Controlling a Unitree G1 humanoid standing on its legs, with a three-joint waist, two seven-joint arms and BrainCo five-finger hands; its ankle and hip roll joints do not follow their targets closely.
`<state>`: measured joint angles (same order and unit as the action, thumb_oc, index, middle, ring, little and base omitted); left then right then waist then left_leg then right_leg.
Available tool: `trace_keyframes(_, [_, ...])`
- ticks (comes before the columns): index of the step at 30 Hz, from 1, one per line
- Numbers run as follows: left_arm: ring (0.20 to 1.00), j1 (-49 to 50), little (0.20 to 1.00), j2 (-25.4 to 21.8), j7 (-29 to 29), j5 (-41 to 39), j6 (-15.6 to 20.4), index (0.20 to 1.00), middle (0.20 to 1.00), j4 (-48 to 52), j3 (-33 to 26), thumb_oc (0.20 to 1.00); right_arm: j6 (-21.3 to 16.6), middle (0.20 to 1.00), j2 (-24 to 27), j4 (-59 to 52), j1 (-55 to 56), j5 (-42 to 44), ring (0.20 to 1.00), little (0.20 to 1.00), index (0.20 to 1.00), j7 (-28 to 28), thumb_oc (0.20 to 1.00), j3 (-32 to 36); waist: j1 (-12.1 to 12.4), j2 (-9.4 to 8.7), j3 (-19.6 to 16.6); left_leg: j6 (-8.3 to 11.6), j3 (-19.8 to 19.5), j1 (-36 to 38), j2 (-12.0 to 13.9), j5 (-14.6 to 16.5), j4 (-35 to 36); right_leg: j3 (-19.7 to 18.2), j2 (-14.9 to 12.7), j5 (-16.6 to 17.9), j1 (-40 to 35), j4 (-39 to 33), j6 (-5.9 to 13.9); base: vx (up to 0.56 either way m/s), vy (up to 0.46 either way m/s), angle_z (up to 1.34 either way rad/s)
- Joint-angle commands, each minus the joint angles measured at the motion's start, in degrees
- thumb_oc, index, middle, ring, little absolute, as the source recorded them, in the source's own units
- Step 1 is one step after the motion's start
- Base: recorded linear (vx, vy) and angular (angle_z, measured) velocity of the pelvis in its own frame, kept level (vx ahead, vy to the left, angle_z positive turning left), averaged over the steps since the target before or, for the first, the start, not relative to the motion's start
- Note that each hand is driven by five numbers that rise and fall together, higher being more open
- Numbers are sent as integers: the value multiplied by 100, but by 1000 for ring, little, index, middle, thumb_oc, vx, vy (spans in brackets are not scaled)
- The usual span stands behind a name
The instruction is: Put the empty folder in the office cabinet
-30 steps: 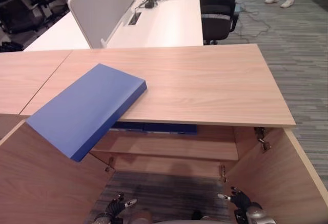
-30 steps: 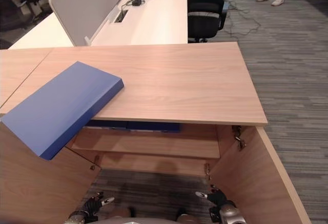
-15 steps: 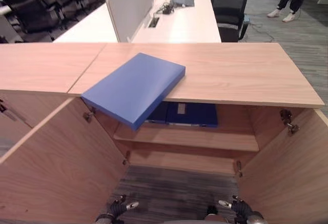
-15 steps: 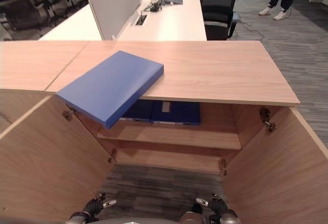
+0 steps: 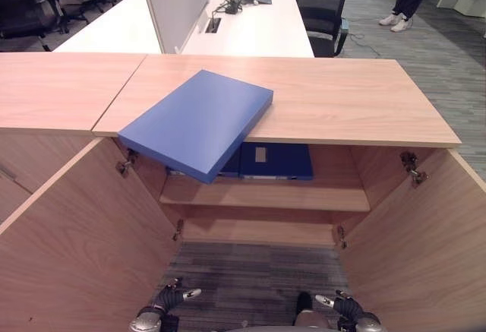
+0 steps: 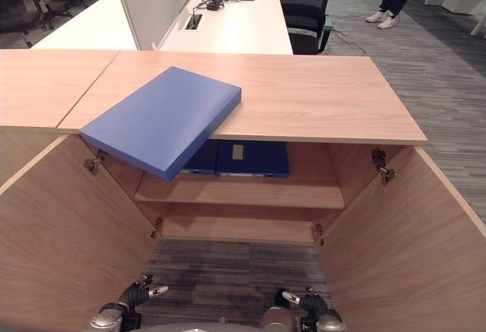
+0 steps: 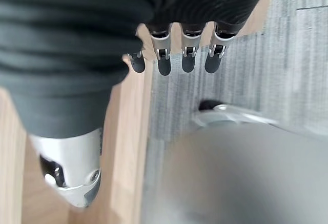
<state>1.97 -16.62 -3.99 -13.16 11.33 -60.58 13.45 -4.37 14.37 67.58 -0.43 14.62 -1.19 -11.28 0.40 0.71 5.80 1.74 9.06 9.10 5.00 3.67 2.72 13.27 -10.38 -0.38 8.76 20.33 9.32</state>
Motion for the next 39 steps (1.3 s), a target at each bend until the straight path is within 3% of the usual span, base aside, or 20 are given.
trace_keyframes(1, [1000, -201, 1000, -146, 8, -93, 227, 1000, 1000, 225, -61, 1000, -171, 1000, 48, -112, -180, 71, 1000, 1000, 1000, -57, 1000, -148, 118, -55, 48, -138, -129, -205, -400, -78, 18, -96, 7, -374, -1080, -901, 85, 61, -50, 3])
trace_keyframes(7, [1000, -21, 1000, -374, 458, 186, 471, 1000, 1000, 2179, -272, 1000, -247, 1000, -34, -148, -28, 127, 1000, 1000, 1000, -204, 1000, 22, 221, -171, -30, -47, -197, -166, -351, -152, 114, 17, 1, -269, -1368, -1515, 83, 8, -73, 1])
trace_keyframes(11, [1000, 68, 1000, -485, 1002, 975, 542, 1000, 1000, 2937, -451, 1000, -307, 1000, -188, -147, 78, 160, 1000, 1000, 1000, -309, 1000, 125, 272, -258, -44, -5, -248, -153, -342, -157, 141, 64, 3, -250, -1490, -1661, 83, 7, -70, 14])
trace_keyframes(15, [1000, 26, 1000, -856, 2634, 2965, 746, 1000, 1000, 4055, -524, 1000, -445, 1000, -328, -150, 222, 97, 1000, 1000, 1000, -586, 1000, -32, 318, -368, -142, 86, -233, -73, -291, -121, 198, 115, 16, -212, -1688, -1967, 101, 51, -111, 2])
trace_keyframes(21, [1000, 125, 1000, -1147, 3626, 3855, 727, 1000, 1000, 4641, -832, 1000, -471, 1000, -415, -117, 320, 171, 1000, 1000, 1000, -630, 1000, -161, 310, -388, -212, 140, -180, 23, -244, -87, 228, 103, 47, -202, -1810, -2098, 99, 39, -43, -3])
trace_keyframes(28, [1000, 103, 1000, -1279, 4269, 4447, 612, 1000, 1000, 4927, -943, 1000, -502, 1000, -443, -120, 271, 178, 1000, 1000, 1000, -713, 1000, -244, 277, -375, -249, 171, -184, 66, -203, -77, 228, 82, 92, -208, -1869, -2150, 61, 0, 0, 0])
trace_keyframes(39, [1000, 182, 1000, -1423, 4603, 4871, 525, 1000, 1000, 5193, -986, 1000, -514, 1000, -472, -79, 264, 239, 1000, 1000, 1000, -772, 1000, -214, 266, -360, -263, 173, -196, 77, -181, -79, 228, 62, 127, -207, -1872, -2140, 42, 0, -1, 0])
